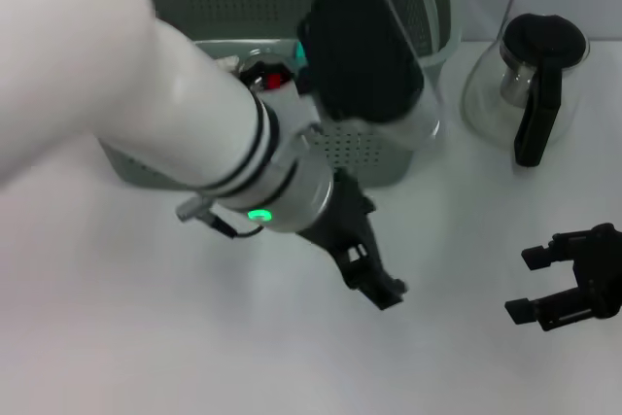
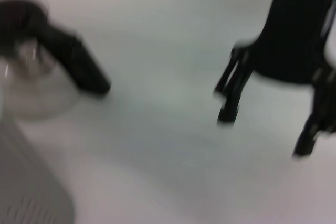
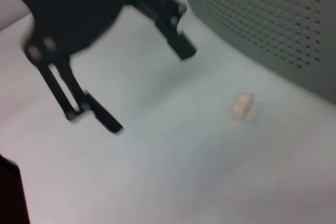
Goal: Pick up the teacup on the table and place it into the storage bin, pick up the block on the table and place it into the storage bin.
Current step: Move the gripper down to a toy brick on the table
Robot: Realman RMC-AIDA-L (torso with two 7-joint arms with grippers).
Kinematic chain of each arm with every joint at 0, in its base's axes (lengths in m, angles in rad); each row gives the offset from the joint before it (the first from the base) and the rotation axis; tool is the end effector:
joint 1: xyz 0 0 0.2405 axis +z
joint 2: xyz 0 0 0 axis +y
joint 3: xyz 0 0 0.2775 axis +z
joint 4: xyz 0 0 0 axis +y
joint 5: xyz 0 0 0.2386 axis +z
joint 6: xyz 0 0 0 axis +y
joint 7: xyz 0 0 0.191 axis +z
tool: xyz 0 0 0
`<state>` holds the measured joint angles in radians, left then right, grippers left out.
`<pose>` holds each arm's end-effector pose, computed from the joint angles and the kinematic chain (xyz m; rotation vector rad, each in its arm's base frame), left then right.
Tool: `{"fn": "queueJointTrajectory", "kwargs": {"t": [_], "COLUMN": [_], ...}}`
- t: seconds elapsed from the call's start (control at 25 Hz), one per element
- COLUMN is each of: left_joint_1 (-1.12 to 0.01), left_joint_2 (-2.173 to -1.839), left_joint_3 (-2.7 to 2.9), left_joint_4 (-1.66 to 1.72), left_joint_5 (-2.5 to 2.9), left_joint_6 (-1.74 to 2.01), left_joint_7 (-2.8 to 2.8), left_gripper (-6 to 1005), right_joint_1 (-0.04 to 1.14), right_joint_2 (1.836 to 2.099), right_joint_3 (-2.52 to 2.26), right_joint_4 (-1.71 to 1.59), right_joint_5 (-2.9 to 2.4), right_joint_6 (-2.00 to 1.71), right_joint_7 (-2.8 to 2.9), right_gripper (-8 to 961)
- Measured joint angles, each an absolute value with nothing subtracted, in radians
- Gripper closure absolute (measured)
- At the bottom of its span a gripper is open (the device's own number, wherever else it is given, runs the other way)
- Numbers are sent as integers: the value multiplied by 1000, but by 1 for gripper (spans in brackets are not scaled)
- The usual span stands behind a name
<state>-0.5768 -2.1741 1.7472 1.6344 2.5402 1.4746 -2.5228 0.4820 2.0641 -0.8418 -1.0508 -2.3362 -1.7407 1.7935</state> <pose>-0.0829 0.3443 -0.1221 -2.8554 -0.2659 0.3513 0.2929 0.3515 -0.0152 -2.9116 0.8394 0.0686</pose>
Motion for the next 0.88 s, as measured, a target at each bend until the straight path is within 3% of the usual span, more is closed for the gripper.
{"fn": "queueJointTrajectory", "kwargs": {"t": [0.24, 0.4, 0.88], "left_joint_1": [-637, -736, -804], "left_joint_2": [-2176, -2175, -2173], "left_joint_3": [1804, 1767, 1758], "left_joint_4": [1449, 1224, 998], "left_joint_5": [2645, 2652, 2655], "left_joint_6": [1363, 1284, 1108], "left_joint_7": [-2667, -2748, -2756], "left_gripper": [42, 45, 53], "right_joint_1": [486, 488, 489], "right_joint_2": [2062, 2062, 2069], "right_joint_3": [-830, -830, -835], "right_joint_4": [-1048, -1042, -1038], "right_joint_5": [-2346, -2350, -2371], "right_joint_6": [-1739, -1738, -1737], "right_joint_7": [1793, 1791, 1791], "right_gripper": [24, 24, 24]}}
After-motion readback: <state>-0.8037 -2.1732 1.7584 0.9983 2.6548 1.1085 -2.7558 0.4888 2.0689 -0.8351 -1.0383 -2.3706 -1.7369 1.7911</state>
